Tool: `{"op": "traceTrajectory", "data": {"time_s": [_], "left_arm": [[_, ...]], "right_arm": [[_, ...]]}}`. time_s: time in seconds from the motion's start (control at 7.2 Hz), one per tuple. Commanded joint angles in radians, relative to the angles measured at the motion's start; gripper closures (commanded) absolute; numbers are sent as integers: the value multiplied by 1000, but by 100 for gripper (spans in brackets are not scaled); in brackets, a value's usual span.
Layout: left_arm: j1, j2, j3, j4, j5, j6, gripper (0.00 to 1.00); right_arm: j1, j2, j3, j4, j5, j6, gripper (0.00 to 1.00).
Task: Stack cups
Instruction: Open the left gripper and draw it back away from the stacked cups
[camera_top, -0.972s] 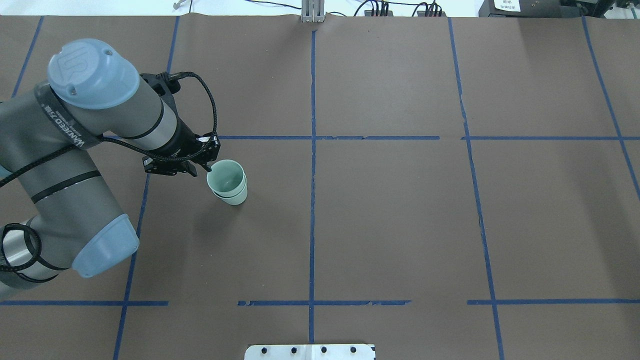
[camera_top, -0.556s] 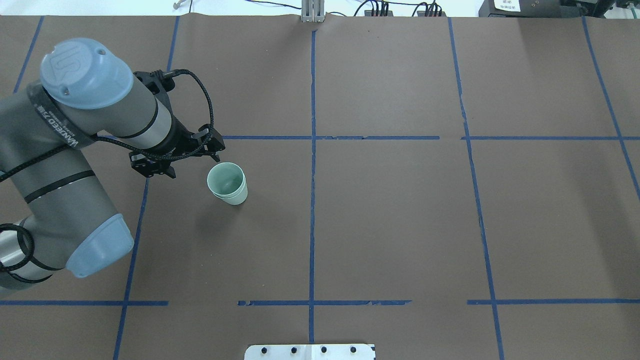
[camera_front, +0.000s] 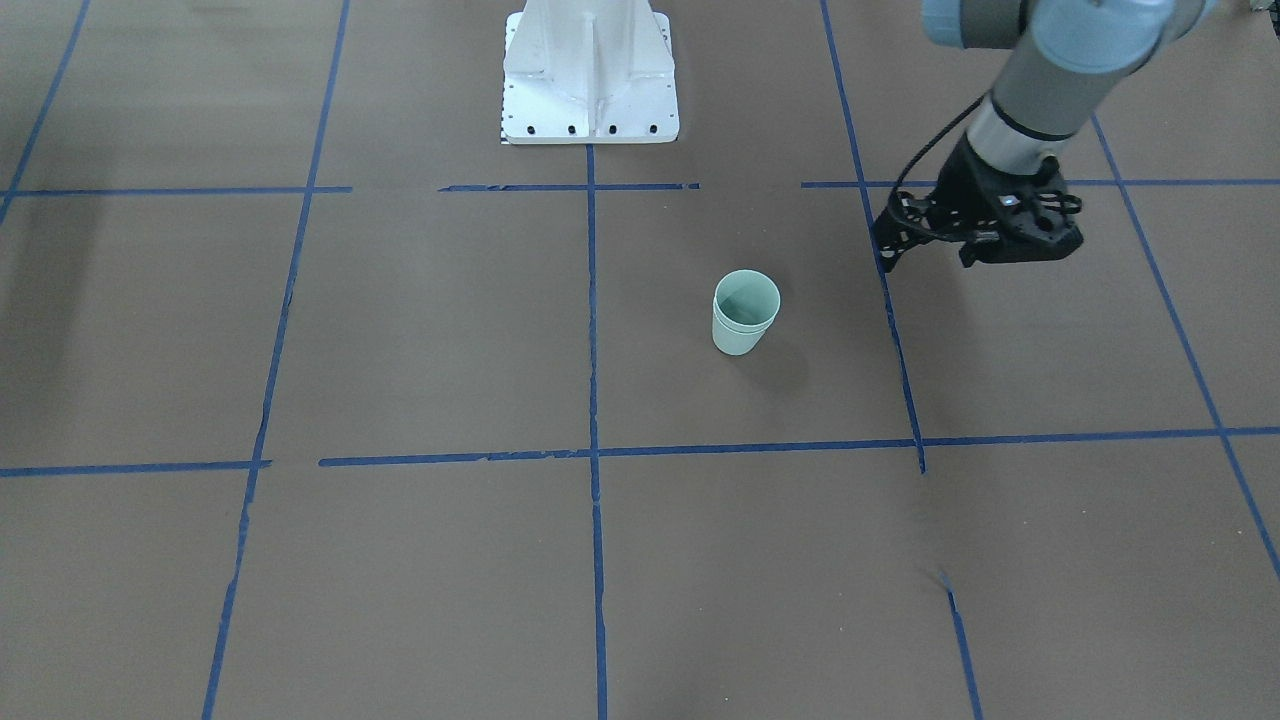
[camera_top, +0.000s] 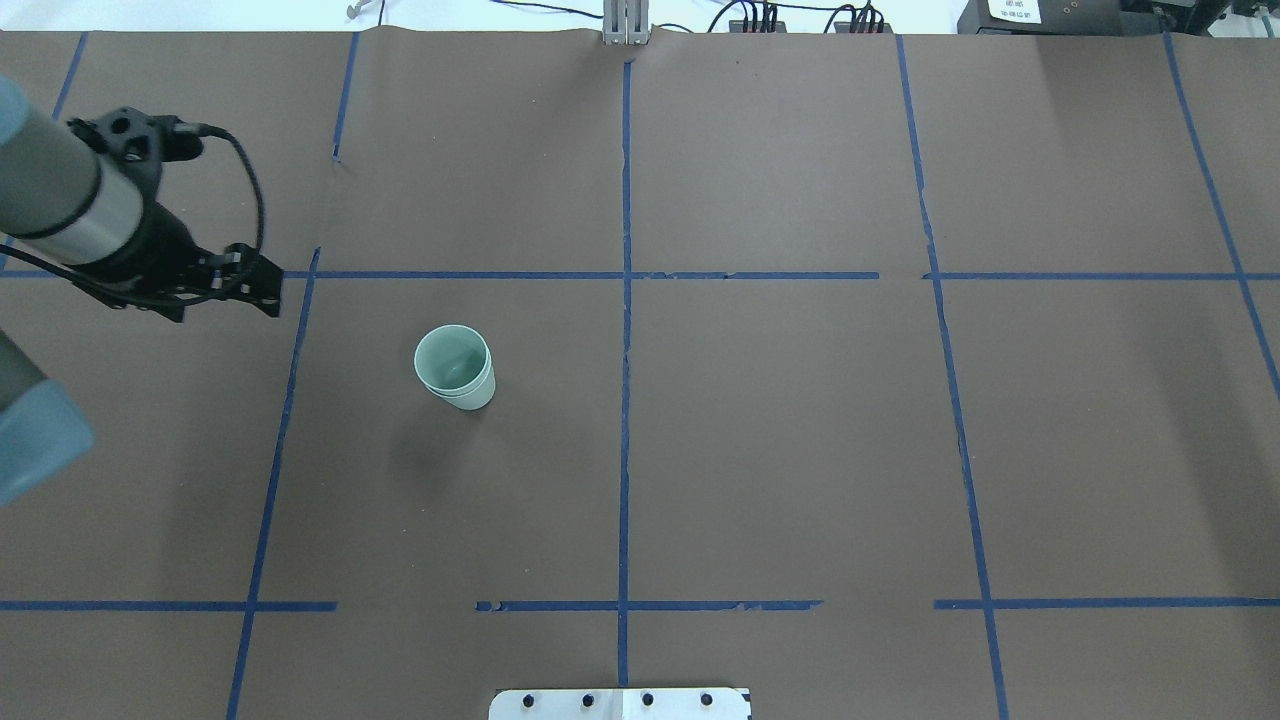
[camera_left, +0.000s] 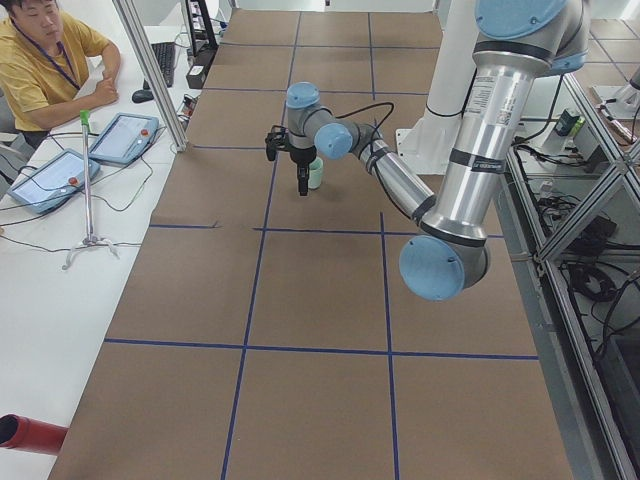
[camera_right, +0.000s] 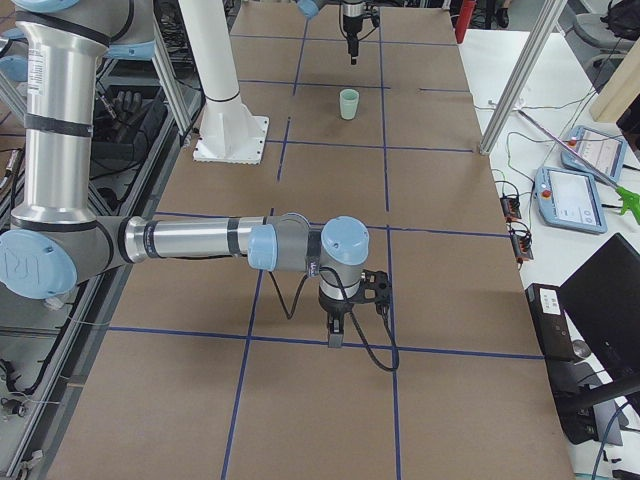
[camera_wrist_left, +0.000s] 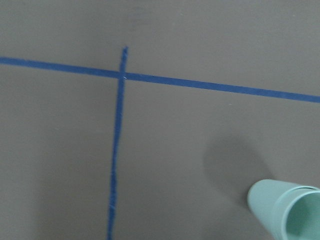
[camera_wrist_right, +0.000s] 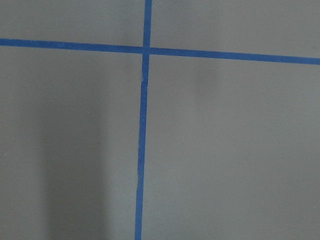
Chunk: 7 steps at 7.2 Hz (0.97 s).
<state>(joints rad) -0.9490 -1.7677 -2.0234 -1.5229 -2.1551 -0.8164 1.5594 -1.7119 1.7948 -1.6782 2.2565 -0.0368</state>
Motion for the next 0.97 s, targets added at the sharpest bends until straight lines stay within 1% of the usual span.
{"op": "traceTrajectory", "data": {"time_s": [0.0,0.14,0.28,0.42,0.56,0.69,0.83], "left_arm": [[-255,191,32,13,-26,548,0],[-366,241,96,13,-25,751,0],[-469,263,176,10,-25,917,0],[-573,264,234,13,-26,1027,0],[-633,296,286,13,-64,1036,0],[-707,322,319,4,-140,1042,0],[-729,324,322,4,-153,1042,0]], "right_arm": [[1,0,0,0,0,0,0],[1,0,0,0,0,0,0],[1,0,0,0,0,0,0],[1,0,0,0,0,0,0],[-1,0,0,0,0,0,0],[-1,0,0,0,0,0,0],[1,0,0,0,0,0,0]]}}
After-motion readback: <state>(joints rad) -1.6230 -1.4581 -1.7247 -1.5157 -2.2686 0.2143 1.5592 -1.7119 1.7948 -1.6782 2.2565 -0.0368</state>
